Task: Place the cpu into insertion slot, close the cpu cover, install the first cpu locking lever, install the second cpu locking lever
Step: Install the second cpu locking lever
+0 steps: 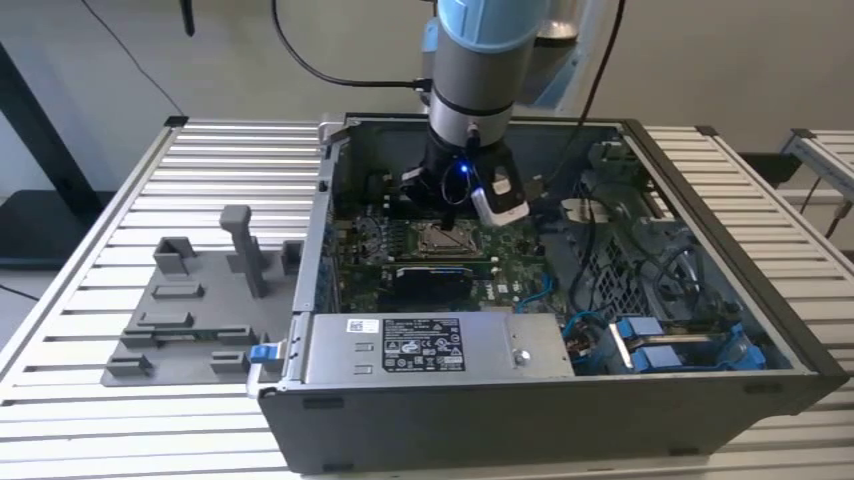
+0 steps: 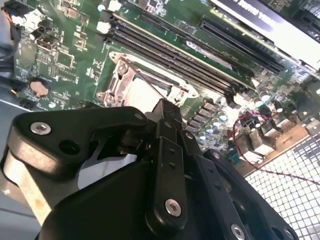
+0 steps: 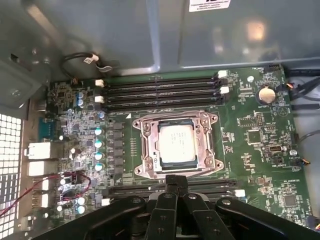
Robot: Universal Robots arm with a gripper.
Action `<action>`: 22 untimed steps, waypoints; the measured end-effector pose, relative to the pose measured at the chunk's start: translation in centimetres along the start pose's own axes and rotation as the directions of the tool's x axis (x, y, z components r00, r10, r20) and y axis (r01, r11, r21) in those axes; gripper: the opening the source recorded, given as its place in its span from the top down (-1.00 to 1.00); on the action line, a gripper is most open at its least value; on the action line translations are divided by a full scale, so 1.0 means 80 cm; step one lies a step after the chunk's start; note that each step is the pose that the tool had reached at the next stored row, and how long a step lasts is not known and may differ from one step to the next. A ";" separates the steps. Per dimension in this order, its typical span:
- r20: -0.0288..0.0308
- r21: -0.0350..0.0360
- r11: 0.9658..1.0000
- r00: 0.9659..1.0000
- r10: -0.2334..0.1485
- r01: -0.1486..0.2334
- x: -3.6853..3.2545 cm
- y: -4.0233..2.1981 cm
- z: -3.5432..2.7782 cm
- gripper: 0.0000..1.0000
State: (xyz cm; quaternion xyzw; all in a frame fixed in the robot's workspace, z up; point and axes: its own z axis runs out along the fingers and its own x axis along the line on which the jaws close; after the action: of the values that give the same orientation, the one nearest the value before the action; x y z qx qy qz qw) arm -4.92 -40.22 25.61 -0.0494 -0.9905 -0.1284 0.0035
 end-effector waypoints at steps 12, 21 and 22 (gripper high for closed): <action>0.000 0.000 1.000 1.000 0.000 0.000 0.0310 -0.0054 0.0079 0.79; 0.000 0.000 1.000 1.000 0.000 0.000 0.0405 -0.0087 0.0201 0.79; 0.000 -0.001 1.000 1.000 0.000 0.000 0.0405 -0.0087 0.0211 0.79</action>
State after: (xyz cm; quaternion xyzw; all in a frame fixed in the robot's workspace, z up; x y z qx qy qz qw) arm -8.20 -40.14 23.87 -0.0496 -0.9904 -0.1287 0.0035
